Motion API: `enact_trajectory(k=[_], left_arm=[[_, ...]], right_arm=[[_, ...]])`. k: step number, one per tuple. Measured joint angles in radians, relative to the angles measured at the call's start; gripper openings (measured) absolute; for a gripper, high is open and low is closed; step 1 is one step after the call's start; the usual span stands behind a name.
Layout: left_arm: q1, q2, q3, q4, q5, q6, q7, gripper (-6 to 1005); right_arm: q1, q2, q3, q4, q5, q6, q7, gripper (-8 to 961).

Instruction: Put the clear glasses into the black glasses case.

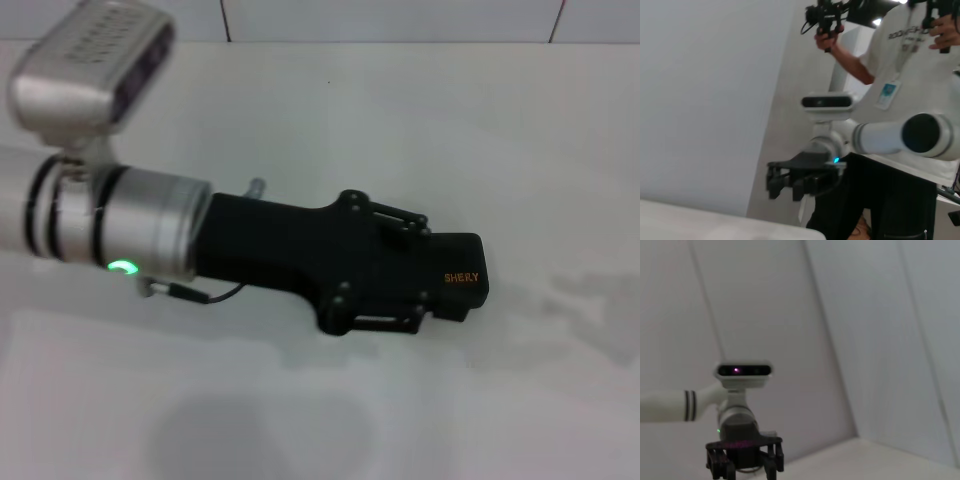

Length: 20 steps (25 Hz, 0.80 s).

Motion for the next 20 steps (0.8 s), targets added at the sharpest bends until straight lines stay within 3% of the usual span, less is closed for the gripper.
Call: enact_trajectory(k=[5, 7, 11, 13, 18, 20], left_arm=[[0.116, 0.003, -0.008, 0.14, -0.038, 0.046, -0.013, 454], [0.138, 0.008, -0.035, 0.149, -0.048, 0.056, -0.022, 453], [0.173, 0.013, -0.105, 0.146, -0.051, 0.066, -0.048, 450], [0.186, 0.019, -0.121, 0.145, -0.046, 0.071, -0.052, 521], [0.195, 0.028, -0.129, 0.142, -0.041, 0.077, -0.062, 705], [0.195, 0.028, -0.129, 0.141, -0.04, 0.078, -0.061, 782]], right_arm=[[0.036, 0.019, -0.085, 0.07, 0.054, 0.002, -0.049, 235], [0.05, 0.025, -0.126, 0.081, 0.054, 0.002, -0.069, 250], [0.09, 0.035, -0.212, 0.129, 0.056, 0.004, -0.107, 365], [0.114, 0.036, -0.232, 0.169, 0.056, 0.007, -0.13, 422], [0.157, 0.037, -0.242, 0.233, 0.056, 0.018, -0.178, 693], [0.172, 0.037, -0.245, 0.251, 0.057, 0.022, -0.187, 758]])
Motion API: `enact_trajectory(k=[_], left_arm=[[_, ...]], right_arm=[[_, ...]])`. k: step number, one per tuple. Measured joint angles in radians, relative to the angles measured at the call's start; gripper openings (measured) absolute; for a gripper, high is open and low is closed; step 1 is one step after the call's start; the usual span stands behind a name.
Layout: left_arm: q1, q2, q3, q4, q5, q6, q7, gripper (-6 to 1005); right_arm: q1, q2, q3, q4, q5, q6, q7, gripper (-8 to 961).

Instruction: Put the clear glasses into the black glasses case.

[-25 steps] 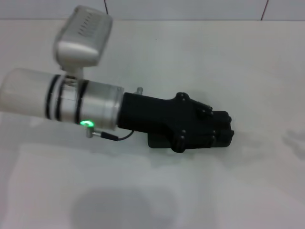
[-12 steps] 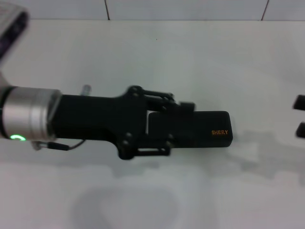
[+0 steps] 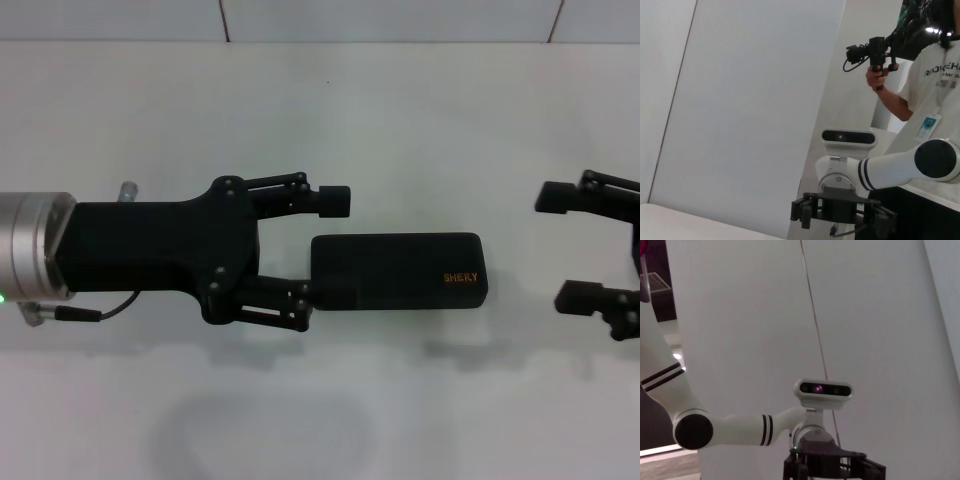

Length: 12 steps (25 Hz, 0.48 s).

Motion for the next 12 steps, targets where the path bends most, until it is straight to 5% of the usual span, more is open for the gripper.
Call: enact_trajectory(k=[4, 12], left_arm=[[0.0, 0.001, -0.002, 0.0, 0.0, 0.0, 0.006, 846], [-0.005, 0.007, -0.04, -0.025, 0.016, -0.001, 0.009, 896]], right_arm=[[0.027, 0.002, -0.023, 0.035, 0.002, 0.019, -0.018, 888], [0.05, 0.003, -0.049, 0.057, 0.014, 0.058, -0.025, 888]])
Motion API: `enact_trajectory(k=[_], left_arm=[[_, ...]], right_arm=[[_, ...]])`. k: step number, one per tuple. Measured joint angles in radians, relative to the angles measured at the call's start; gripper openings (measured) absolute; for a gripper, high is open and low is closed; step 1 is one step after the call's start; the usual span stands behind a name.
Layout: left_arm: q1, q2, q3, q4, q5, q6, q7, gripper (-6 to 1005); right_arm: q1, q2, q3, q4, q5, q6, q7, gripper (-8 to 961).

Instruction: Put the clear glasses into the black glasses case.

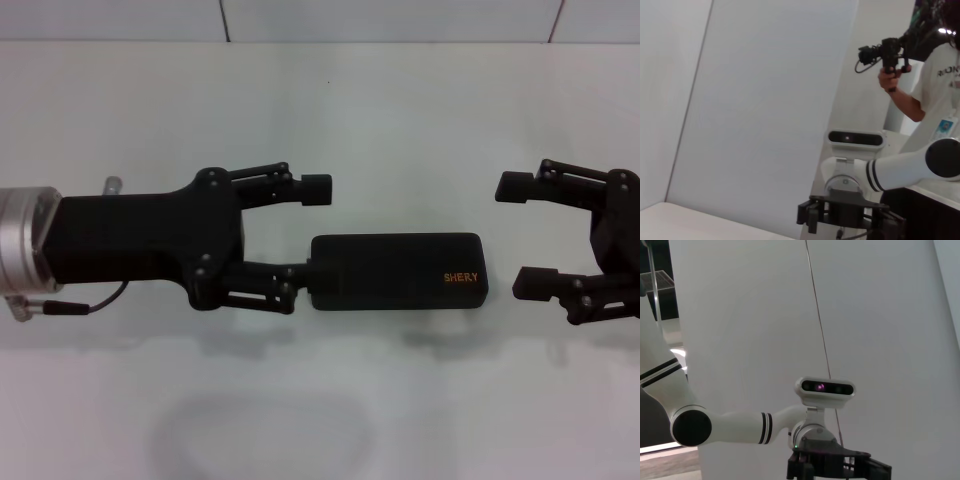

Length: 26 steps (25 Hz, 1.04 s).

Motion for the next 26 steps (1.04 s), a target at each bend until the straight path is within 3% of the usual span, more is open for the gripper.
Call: enact_trajectory(k=[26], left_arm=[[-0.007, 0.005, -0.015, -0.035, 0.011, -0.005, 0.038, 896]], right_arm=[[0.026, -0.004, -0.012, 0.013, 0.0, 0.061, -0.001, 888]])
